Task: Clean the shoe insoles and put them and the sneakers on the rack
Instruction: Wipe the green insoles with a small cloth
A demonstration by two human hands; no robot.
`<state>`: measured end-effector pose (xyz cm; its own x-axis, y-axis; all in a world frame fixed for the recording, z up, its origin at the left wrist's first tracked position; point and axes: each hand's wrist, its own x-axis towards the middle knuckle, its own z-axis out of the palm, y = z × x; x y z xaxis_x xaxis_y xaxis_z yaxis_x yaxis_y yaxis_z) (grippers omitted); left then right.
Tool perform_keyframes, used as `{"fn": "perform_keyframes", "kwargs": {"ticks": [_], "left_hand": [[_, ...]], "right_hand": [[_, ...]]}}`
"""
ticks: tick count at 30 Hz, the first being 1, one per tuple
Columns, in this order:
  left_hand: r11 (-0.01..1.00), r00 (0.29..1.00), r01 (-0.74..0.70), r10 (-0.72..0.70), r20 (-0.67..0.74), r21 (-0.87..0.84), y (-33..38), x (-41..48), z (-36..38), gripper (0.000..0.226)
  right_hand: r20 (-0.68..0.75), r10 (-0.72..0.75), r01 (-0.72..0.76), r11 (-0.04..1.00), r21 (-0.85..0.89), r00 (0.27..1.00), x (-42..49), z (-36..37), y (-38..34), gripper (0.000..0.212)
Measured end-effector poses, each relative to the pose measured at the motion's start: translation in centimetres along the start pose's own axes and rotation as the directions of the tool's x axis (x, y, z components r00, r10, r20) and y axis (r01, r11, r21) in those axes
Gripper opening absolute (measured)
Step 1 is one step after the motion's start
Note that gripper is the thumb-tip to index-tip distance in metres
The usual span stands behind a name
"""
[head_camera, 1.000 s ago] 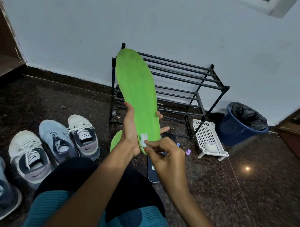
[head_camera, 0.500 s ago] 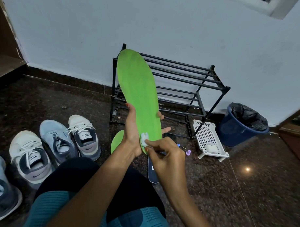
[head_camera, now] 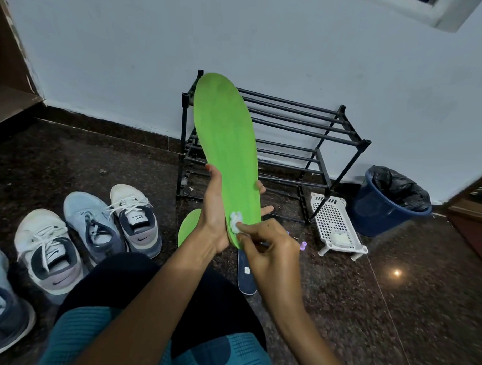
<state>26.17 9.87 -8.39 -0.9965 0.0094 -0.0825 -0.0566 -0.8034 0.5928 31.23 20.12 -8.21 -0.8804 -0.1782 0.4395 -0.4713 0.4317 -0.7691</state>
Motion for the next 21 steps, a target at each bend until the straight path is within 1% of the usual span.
{"fn": "perform_keyframes", "kwargs": {"ticks": [2,4,10,13,17,21], "left_hand": [[1.0,1.0,0.002,-0.002,-0.005,0.004,0.1,-0.1,0.1,0.08],[1.0,1.0,0.01,-0.009,-0.019,0.018,0.1,-0.1,0.2,0.08],[0.995,0.997,0.046,-0.041,-0.065,0.083,0.2,-0.4,0.4,0.081],[0.991,0.994,0.082,-0.073,-0.082,0.11,0.1,-0.6,0.4,0.078],[0.983,0.994,0.073,-0.058,-0.091,0.167,-0.2,-0.8,0.3,0.069],[0.987,0.993,0.097,-0.088,-0.077,0.124,-0.1,-0.8,0.3,0.076]], "right_hand": [[0.041,0.009,-0.011,0.998,0.063,0.999,-0.2,0.0,-0.3,0.019],[0.036,0.019,-0.021,0.998,0.055,0.999,-0.1,-0.1,-0.3,0.019],[-0.073,-0.012,0.0,0.986,-0.169,0.997,1.6,-0.2,0.2,0.012],[-0.107,-0.038,0.014,0.975,-0.221,0.994,3.0,0.2,0.4,0.013],[-0.117,-0.051,0.015,0.955,-0.295,0.992,3.9,0.6,0.5,0.013],[-0.078,-0.038,0.016,0.964,-0.265,0.996,3.2,0.3,0.6,0.016]]}}
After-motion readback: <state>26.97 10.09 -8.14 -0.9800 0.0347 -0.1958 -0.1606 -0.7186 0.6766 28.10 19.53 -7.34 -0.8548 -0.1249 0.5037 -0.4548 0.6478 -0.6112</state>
